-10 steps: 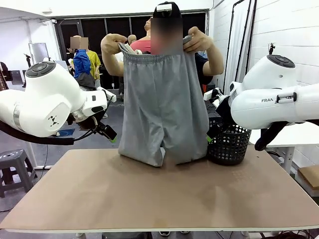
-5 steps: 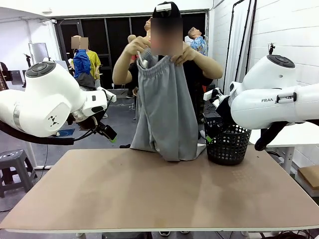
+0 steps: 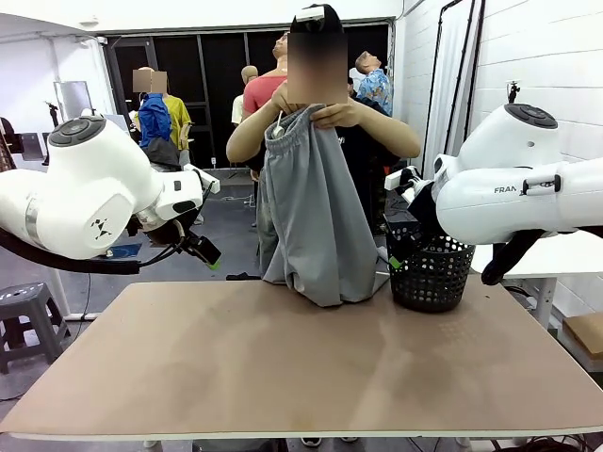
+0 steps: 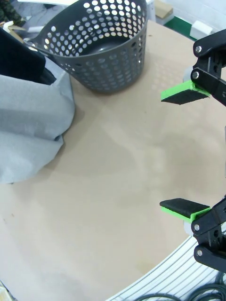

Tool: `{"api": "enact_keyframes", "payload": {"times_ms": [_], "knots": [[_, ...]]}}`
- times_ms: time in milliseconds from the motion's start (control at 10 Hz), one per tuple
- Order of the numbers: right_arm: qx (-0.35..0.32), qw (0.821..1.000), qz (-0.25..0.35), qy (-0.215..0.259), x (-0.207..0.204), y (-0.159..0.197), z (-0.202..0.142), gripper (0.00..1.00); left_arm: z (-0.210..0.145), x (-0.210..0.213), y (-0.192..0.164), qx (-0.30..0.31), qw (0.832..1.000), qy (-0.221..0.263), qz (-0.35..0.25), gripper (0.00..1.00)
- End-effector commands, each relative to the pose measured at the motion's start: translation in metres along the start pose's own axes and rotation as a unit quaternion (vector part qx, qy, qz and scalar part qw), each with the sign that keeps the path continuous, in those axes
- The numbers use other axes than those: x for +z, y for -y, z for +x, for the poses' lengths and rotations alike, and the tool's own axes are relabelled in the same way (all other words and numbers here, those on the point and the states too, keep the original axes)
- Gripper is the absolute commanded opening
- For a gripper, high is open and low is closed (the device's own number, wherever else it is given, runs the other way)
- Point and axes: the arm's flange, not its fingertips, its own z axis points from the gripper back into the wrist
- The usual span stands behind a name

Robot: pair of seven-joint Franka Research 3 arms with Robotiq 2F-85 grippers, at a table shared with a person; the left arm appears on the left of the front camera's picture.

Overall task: Fold the training pants.
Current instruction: Grab both ends of the Training pants handed by a person.

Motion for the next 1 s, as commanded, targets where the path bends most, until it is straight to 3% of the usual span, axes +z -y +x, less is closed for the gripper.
{"api": "enact_keyframes", "payload": {"times_ms": [0,900], "knots": [[-0.001,1.0,0.001,-0.001,-0.0006,0.0005,-0.0003,1.0,0.0007,-0.0006,-0.0016,-0.008,1.0,0.0,-0.002,1.0],[-0.001,1.0,0.001,-0.001,-0.0006,0.0005,-0.0003,1.0,0.0007,-0.0006,-0.0016,-0.008,1.0,0.0,-0.002,1.0]]}}
